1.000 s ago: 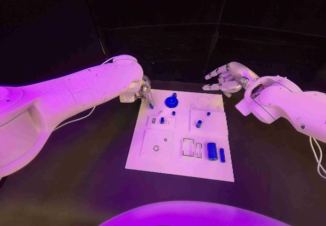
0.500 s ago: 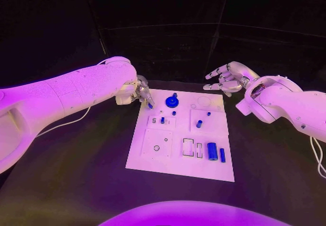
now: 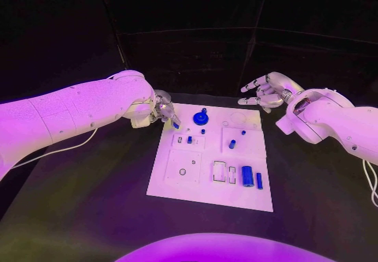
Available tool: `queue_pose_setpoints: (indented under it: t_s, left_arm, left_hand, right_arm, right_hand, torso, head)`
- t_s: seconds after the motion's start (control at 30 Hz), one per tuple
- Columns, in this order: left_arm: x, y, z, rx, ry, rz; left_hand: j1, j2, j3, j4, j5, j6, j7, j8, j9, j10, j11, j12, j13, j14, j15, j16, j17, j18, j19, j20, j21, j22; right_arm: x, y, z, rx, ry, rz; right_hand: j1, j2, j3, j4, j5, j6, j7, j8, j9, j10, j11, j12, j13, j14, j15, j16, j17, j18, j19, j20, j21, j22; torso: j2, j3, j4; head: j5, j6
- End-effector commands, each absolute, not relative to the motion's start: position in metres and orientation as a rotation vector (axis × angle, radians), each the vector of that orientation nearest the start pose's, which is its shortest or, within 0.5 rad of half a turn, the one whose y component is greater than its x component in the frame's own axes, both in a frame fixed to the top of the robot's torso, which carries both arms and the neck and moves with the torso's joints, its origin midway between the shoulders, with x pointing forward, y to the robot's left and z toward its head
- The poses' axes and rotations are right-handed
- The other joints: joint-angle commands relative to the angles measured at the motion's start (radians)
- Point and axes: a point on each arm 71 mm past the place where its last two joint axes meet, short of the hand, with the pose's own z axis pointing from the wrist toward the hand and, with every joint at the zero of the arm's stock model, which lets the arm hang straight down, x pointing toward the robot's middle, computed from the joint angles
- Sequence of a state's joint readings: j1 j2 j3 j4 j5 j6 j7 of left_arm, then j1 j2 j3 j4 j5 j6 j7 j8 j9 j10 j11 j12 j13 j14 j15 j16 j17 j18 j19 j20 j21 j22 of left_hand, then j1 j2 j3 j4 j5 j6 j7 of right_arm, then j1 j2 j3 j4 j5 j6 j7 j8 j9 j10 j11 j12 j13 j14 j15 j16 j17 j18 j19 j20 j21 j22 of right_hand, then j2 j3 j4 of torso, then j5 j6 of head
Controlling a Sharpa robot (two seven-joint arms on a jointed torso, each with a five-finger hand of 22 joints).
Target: Assemble the parts on the task board
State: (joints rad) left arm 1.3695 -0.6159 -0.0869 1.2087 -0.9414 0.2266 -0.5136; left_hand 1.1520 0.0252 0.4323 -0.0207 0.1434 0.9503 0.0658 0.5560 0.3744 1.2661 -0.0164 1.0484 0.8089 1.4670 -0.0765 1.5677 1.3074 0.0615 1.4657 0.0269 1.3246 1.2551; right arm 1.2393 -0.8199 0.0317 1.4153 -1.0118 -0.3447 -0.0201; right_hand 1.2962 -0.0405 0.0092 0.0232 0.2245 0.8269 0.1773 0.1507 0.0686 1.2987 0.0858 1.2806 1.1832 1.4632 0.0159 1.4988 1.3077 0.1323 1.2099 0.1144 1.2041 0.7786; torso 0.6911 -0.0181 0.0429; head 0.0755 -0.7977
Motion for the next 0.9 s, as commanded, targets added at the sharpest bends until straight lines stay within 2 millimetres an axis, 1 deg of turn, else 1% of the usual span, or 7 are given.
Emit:
queue_pose_setpoints:
  t_s: [0.03, 0.1, 0.23, 0.37, 0.57, 0.8, 0.9]
  left_arm:
    - [0.547, 0.189, -0.173, -0.277, 2.250, -0.431]
    - [0.544, 0.188, -0.174, -0.269, 2.241, -0.428]
    - [0.537, 0.186, -0.179, -0.245, 2.227, -0.419]
    - [0.531, 0.184, -0.185, -0.217, 2.226, -0.410]
    - [0.527, 0.185, -0.189, -0.169, 2.219, -0.379]
    - [0.522, 0.183, -0.195, -0.120, 2.218, -0.354]
    - [0.520, 0.182, -0.197, -0.103, 2.217, -0.346]
  left_hand:
    - [-0.006, 0.001, 0.122, -0.116, 0.005, -0.002, -0.007, 0.006, 0.003, 0.008, -0.002, -0.006, -0.001, 0.104, -0.005, 0.003, 0.263, 0.008, 0.014, -0.001, -0.004, 0.001]
    - [-0.009, -0.002, 0.127, -0.115, 0.011, -0.002, -0.008, 0.009, 0.005, 0.011, -0.003, -0.002, 0.003, 0.104, -0.005, 0.003, 0.263, 0.007, 0.016, -0.002, -0.001, 0.004]
    - [-0.015, -0.009, 0.136, -0.115, 0.023, -0.001, -0.010, 0.016, 0.010, 0.018, -0.005, 0.004, 0.009, 0.104, -0.007, 0.003, 0.263, 0.006, 0.018, -0.003, 0.003, 0.010]
    - [-0.016, -0.010, 0.139, -0.115, 0.025, -0.002, -0.010, 0.018, 0.011, 0.020, -0.006, 0.006, 0.012, 0.104, -0.008, 0.003, 0.263, 0.006, 0.018, -0.004, 0.003, 0.010]
    - [-0.019, -0.014, 0.143, -0.115, 0.029, -0.001, -0.011, 0.023, 0.014, 0.024, -0.007, 0.008, 0.015, 0.104, -0.009, 0.003, 0.263, 0.006, 0.019, -0.005, 0.005, 0.012]
    - [-0.022, -0.017, 0.146, -0.114, 0.030, 0.000, -0.012, 0.026, 0.016, 0.026, -0.008, 0.011, 0.018, 0.104, -0.009, 0.003, 0.263, 0.005, 0.020, -0.005, 0.006, 0.013]
    - [-0.023, -0.018, 0.147, -0.114, 0.030, 0.001, -0.013, 0.028, 0.017, 0.028, -0.008, 0.012, 0.020, 0.104, -0.010, 0.003, 0.263, 0.005, 0.020, -0.005, 0.006, 0.014]
  right_arm:
    - [0.523, -0.226, -0.144, 0.283, 1.600, 0.858]
    - [0.523, -0.226, -0.144, 0.282, 1.601, 0.858]
    - [0.523, -0.225, -0.145, 0.282, 1.601, 0.858]
    - [0.523, -0.225, -0.145, 0.281, 1.601, 0.858]
    - [0.523, -0.225, -0.145, 0.281, 1.601, 0.859]
    - [0.523, -0.225, -0.145, 0.281, 1.601, 0.859]
    - [0.523, -0.225, -0.145, 0.280, 1.601, 0.860]
  right_hand:
    - [0.002, 0.006, -0.002, 0.002, 0.005, 0.005, -0.001, 0.004, -0.001, 0.002, 0.002, 0.003, 0.001, 0.067, -0.007, -0.005, 0.088, 0.008, -0.006, 0.000, -0.003, -0.001]
    - [0.002, 0.006, -0.002, 0.002, 0.005, 0.005, -0.001, 0.004, -0.001, 0.002, 0.002, 0.003, 0.001, 0.067, -0.007, -0.005, 0.088, 0.008, -0.006, 0.000, -0.003, -0.001]
    - [0.003, 0.007, -0.003, 0.002, 0.005, 0.005, -0.001, 0.005, -0.001, 0.003, 0.002, 0.003, 0.001, 0.067, -0.007, -0.005, 0.089, 0.008, -0.006, 0.000, -0.004, -0.001]
    - [0.004, 0.007, -0.002, 0.002, 0.006, 0.005, -0.001, 0.005, -0.001, 0.004, 0.002, 0.004, 0.001, 0.067, -0.007, -0.005, 0.089, 0.008, -0.005, 0.000, -0.003, 0.000]
    - [0.006, 0.007, -0.002, 0.001, 0.006, 0.005, -0.001, 0.005, -0.001, 0.004, 0.002, 0.004, 0.002, 0.068, -0.007, -0.004, 0.090, 0.008, -0.005, 0.000, -0.003, 0.001]
    - [0.006, 0.007, -0.002, 0.001, 0.006, 0.005, -0.001, 0.005, -0.001, 0.004, 0.002, 0.004, 0.002, 0.068, -0.007, -0.004, 0.090, 0.008, -0.005, 0.000, -0.003, 0.001]
    - [0.006, 0.007, -0.002, 0.001, 0.006, 0.005, -0.001, 0.005, -0.001, 0.004, 0.002, 0.004, 0.002, 0.068, -0.007, -0.004, 0.090, 0.008, -0.005, 0.000, -0.003, 0.001]
  torso:
    - [0.001, -0.0007, -0.0015]
    - [0.001, -0.0012, -0.0015]
    - [0.000, -0.0002, -0.0024]
    - [0.001, -0.0006, -0.0030]
    - [0.001, 0.0010, -0.0040]
    - [0.001, -0.0006, -0.0032]
    - [0.001, -0.0003, -0.0037]
  head:
    - [0.001, -0.002]
    - [0.002, -0.001]
    - [0.005, -0.003]
    - [0.006, -0.004]
    - [0.009, -0.005]
    - [0.007, -0.007]
    - [0.008, -0.008]
